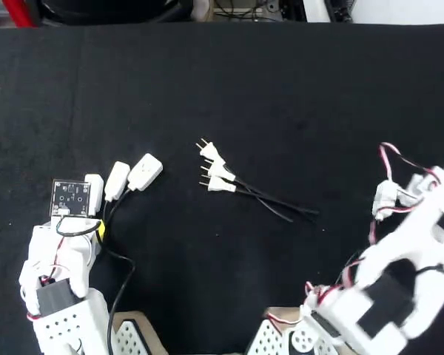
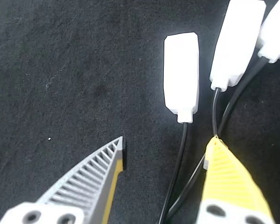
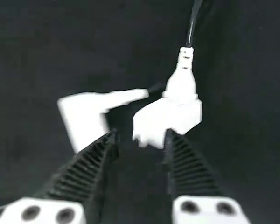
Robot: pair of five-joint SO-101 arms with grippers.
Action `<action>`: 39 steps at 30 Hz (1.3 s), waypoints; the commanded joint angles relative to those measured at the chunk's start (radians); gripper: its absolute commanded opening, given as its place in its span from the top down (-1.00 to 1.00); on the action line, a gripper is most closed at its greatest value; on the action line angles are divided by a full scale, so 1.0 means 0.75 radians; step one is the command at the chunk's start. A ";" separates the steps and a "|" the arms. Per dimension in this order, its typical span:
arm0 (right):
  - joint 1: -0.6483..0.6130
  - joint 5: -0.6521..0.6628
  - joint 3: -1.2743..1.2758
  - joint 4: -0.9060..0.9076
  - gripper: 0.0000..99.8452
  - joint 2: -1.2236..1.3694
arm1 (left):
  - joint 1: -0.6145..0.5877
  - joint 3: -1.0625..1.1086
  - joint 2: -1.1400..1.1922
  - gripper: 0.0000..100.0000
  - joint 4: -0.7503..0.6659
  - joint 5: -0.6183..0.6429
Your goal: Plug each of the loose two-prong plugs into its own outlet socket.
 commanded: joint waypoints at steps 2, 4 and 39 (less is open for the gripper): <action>-0.280 -0.063 -0.060 0.188 0.88 -0.310 | 0.017 0.024 -0.016 0.45 0.000 -0.014; -0.454 -0.065 -0.060 0.297 0.87 -0.390 | 0.017 0.024 -0.016 0.45 0.000 -0.016; -1.514 -1.870 0.097 -0.192 0.75 0.326 | 0.017 0.024 -0.016 0.45 0.000 -0.018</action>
